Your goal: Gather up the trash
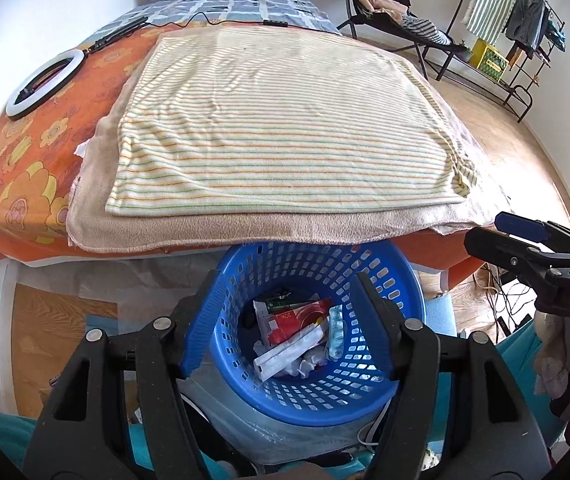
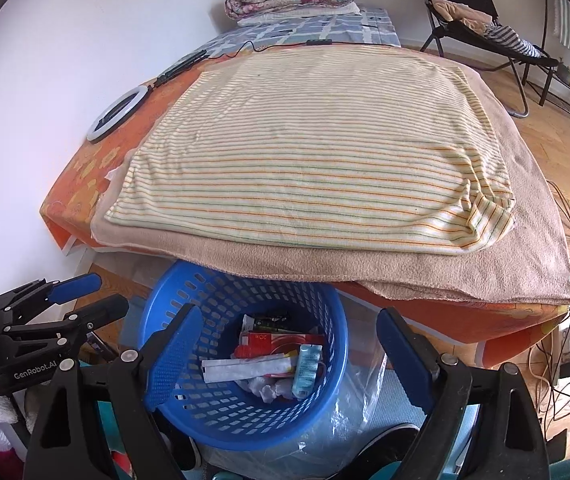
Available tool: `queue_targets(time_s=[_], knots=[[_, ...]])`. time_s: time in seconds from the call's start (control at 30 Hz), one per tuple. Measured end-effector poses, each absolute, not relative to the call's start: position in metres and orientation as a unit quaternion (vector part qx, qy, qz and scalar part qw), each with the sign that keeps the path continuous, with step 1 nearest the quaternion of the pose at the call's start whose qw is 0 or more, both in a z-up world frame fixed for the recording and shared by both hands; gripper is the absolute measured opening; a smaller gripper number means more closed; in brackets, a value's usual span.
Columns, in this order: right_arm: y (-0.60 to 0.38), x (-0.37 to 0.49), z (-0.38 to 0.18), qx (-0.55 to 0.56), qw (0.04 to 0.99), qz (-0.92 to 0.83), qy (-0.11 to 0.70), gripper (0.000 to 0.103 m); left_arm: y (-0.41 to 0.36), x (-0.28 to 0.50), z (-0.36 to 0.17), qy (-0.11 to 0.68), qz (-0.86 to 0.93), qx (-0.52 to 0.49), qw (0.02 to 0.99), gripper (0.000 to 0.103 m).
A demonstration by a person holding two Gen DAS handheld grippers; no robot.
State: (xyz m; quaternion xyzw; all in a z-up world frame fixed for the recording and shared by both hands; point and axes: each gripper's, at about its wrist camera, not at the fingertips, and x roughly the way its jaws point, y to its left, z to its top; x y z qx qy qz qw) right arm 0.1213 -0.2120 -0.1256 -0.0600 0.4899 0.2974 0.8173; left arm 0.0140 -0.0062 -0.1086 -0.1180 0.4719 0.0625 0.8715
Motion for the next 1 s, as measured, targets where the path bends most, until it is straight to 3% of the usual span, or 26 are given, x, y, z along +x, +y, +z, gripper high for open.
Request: queue_targets(time_s=[0.2,0.43,0.83,1.0], knots=[[-0.215,0.121,-0.102,-0.039,0.831,0.306,0.463,0.101,-0.009,0.013,-0.079,0.443,0.059,-0.117,0.887,0.075],[-0.215,0.116,-0.078,-0.043,0.845,0.311,0.434,0.103,-0.012,0.012,-0.048,0.412,0.054,-0.117,0.902,0.079],[-0.216,0.117,-0.05,-0.035,0.855,0.321,0.406,0.103,-0.009,0.01,-0.005,0.368,0.068,-0.119,0.92,0.095],[-0.217,0.122,-0.043,-0.026,0.859,0.322,0.398,0.103,-0.008,0.014,0.004,0.364,0.074,-0.115,0.921,0.096]])
